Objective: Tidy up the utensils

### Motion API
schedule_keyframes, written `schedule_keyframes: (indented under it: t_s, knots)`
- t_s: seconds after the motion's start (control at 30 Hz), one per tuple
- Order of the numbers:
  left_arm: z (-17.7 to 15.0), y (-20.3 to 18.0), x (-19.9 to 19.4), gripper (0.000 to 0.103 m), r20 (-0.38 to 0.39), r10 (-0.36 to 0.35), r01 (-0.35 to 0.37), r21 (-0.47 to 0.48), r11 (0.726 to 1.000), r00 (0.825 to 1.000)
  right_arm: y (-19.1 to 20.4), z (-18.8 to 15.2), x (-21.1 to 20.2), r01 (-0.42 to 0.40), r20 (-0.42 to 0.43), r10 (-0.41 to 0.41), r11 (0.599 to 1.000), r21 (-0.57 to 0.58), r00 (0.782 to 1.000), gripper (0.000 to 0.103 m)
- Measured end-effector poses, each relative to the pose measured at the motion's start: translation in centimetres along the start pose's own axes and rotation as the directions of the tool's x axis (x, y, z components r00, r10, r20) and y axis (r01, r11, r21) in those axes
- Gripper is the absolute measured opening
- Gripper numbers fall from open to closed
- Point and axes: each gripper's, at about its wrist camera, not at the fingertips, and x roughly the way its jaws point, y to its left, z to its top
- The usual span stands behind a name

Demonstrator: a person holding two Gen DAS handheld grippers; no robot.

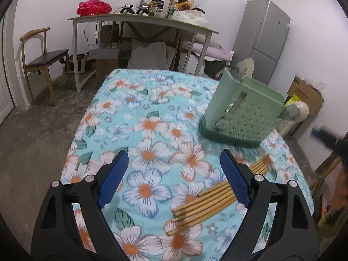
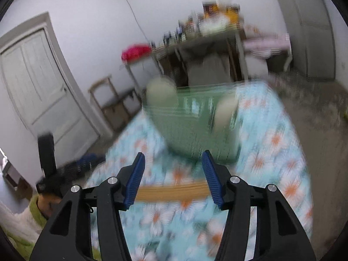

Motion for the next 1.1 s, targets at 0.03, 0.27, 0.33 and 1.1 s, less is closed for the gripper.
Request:
schedule_keyframes:
  t_s: [0.03, 0.27, 0.33, 1.1]
  knots:
    - [-0.2, 0.0, 0.1, 0.082, -0.004, 0.009, -0.009, 0.005, 1.0, 1.0, 0.1, -0.9, 0.7, 0.001, -0.032, 0.0, 1.0, 0.015, 0.999, 0.053]
    - [-1.4, -0.7, 1.2, 0.082, -0.017, 0.076, -0.074, 0.076, 0.994, 0.997, 2.5, -6.4, 5.7, 0.022, -0.22, -0.016, 1.0, 0.023, 0.975, 0.053]
    - [-1.8, -0.9, 1.4, 0.082, -0.026, 0.084, -0.082, 0.095, 0.992, 0.996, 2.4, -7.2, 6.5, 0.04, -0.24, -0.035, 0.999, 0.017, 0.97, 0.053]
    - [-3.4, -3.8, 8.6, 0.008, -0.379, -0.16, 0.221, 0.123, 0.967, 0.911, -2.1, -7.8, 11.0, -0.053, -0.175, 0.203, 0.784, 0.619, 0.963, 0.037]
